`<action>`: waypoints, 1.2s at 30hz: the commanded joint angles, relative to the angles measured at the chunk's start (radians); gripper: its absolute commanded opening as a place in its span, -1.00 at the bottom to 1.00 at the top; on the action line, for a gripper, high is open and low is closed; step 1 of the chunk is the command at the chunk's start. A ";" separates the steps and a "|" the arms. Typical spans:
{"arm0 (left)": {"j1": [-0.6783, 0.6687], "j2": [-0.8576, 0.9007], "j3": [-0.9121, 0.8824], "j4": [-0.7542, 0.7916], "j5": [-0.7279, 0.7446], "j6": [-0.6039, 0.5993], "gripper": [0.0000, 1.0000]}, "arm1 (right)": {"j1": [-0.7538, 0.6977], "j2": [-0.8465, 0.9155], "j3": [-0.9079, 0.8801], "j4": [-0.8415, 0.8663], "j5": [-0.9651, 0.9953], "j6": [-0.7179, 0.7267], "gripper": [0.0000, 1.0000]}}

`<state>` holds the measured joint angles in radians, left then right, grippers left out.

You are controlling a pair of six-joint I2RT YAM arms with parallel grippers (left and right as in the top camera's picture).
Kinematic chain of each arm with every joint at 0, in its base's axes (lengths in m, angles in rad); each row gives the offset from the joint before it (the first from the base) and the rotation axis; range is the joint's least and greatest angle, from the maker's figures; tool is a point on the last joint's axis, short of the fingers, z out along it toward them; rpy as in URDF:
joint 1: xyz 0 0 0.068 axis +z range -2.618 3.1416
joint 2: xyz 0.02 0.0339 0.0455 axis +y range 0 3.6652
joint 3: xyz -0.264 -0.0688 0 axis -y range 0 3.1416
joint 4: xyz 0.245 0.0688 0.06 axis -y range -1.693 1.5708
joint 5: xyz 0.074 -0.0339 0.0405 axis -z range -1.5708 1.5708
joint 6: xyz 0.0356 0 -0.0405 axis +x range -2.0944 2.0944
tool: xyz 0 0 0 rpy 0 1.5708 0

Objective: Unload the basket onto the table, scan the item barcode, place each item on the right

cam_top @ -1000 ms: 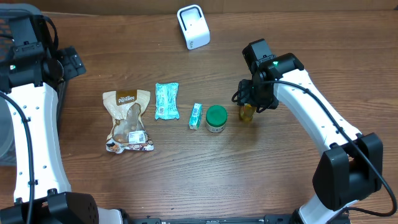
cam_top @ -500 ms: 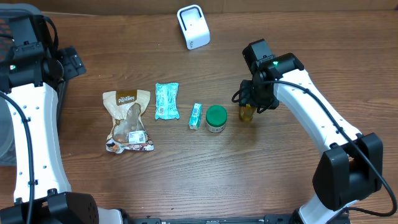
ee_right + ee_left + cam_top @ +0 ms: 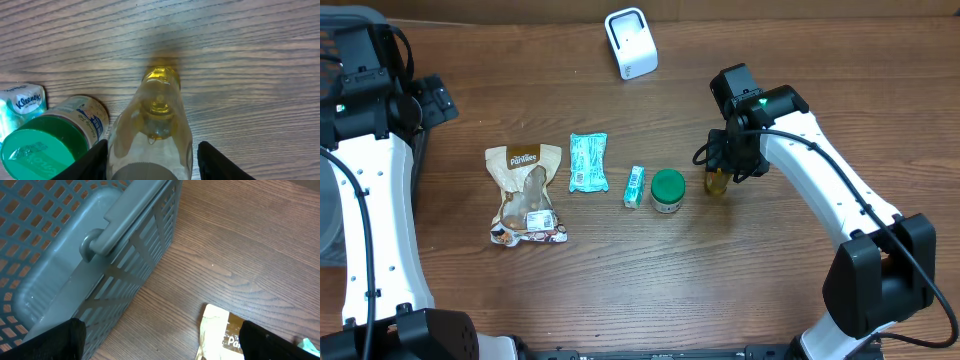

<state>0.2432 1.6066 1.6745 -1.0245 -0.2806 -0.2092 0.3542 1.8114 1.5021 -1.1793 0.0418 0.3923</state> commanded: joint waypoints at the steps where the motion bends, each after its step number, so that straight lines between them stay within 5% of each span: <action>1: 0.005 0.002 0.011 0.003 0.000 0.003 0.99 | 0.001 -0.002 -0.005 0.001 0.010 0.001 0.06; 36: 0.005 0.002 0.011 0.003 0.000 0.003 0.99 | 0.001 -0.002 -0.011 -0.003 0.010 0.002 0.04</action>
<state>0.2428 1.6066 1.6745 -1.0241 -0.2806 -0.2092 0.3542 1.8114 1.4994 -1.1862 0.0414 0.3920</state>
